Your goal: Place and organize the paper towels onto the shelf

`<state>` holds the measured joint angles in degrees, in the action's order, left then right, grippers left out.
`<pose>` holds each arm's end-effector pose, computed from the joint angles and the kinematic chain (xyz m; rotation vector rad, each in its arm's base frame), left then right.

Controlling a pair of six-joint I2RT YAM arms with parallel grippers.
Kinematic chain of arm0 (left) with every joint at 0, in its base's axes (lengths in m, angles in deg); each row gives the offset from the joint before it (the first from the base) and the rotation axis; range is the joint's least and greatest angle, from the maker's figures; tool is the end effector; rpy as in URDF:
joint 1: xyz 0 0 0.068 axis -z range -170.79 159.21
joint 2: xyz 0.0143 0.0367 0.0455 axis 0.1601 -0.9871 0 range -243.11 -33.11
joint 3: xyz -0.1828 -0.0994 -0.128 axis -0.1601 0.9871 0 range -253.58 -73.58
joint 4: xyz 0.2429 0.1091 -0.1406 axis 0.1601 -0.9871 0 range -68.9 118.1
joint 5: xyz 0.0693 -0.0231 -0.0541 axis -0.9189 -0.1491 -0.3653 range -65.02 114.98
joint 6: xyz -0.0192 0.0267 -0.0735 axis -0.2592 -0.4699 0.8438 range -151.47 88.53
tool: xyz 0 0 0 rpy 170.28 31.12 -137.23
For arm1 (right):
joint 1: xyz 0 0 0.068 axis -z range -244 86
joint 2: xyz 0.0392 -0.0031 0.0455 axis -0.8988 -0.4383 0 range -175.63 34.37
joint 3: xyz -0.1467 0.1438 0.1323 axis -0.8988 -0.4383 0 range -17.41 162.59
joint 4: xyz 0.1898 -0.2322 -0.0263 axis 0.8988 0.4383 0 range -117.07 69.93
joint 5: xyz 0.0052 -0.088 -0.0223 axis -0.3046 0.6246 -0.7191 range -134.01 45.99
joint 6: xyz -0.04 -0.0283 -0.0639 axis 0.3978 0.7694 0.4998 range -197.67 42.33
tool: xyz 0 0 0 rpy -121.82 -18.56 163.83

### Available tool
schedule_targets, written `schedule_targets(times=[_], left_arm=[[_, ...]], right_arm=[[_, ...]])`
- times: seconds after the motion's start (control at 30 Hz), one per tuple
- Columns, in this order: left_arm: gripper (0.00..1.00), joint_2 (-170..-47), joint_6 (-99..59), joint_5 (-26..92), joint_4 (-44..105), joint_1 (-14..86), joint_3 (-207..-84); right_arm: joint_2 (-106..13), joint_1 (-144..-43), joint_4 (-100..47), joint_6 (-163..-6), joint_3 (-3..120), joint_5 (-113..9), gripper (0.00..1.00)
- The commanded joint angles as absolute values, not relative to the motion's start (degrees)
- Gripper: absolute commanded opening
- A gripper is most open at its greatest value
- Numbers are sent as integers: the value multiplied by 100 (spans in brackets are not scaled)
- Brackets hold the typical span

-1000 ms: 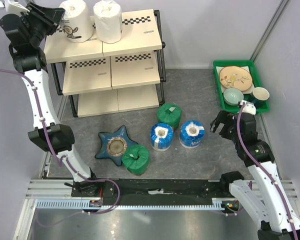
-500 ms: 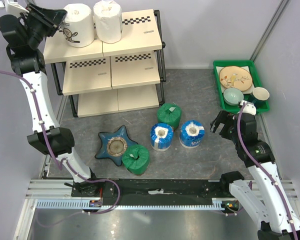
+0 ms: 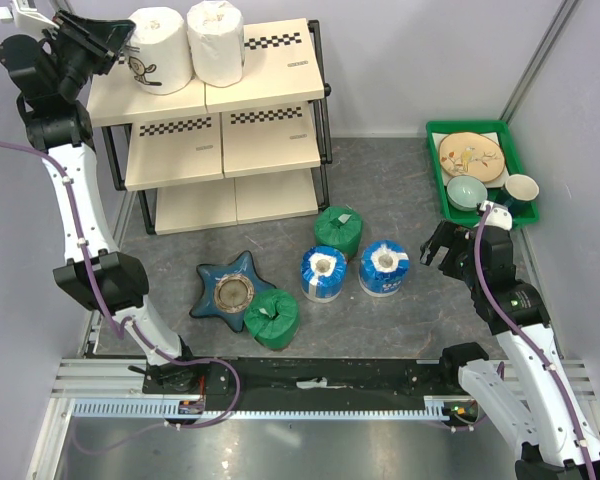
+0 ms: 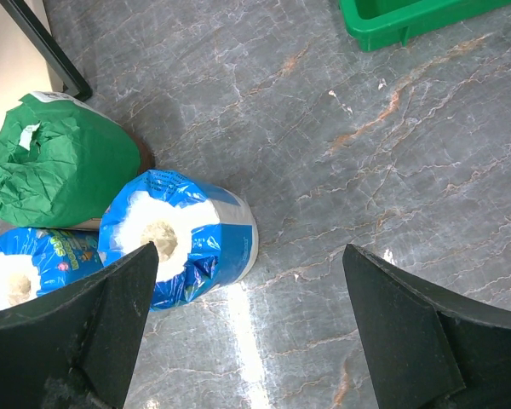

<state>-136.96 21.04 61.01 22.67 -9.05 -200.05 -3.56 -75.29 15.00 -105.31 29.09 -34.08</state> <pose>0.4330 0.0998 0.5453 -0.2785 1.3579 -0.9007 0.2266 0.0330 0.2810 0.4050 2.1143 0.2089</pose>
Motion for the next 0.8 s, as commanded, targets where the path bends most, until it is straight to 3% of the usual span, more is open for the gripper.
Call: schedule_targets(times=[0.0,0.33,0.63,0.67,0.77], left_arm=[[23,-13515,2267,6330,2468,-819,-19979],[24,-13515,2240,6286,2476,-713,-19944],[63,-13392,2144,6067,2432,-722,-19786],[72,-13392,2152,6058,2432,-722,-19794],[82,-13392,2179,6049,2441,-722,-19821]], right_arm=[[-325,-7525,1328,-10501,2899,-3434,98],[-325,-7525,1328,-10492,2899,-3443,98],[-334,-7525,1328,-10492,2899,-3443,98],[-334,-7525,1319,-10483,2899,-3443,98],[-334,-7517,1328,-10483,2899,-3452,98]])
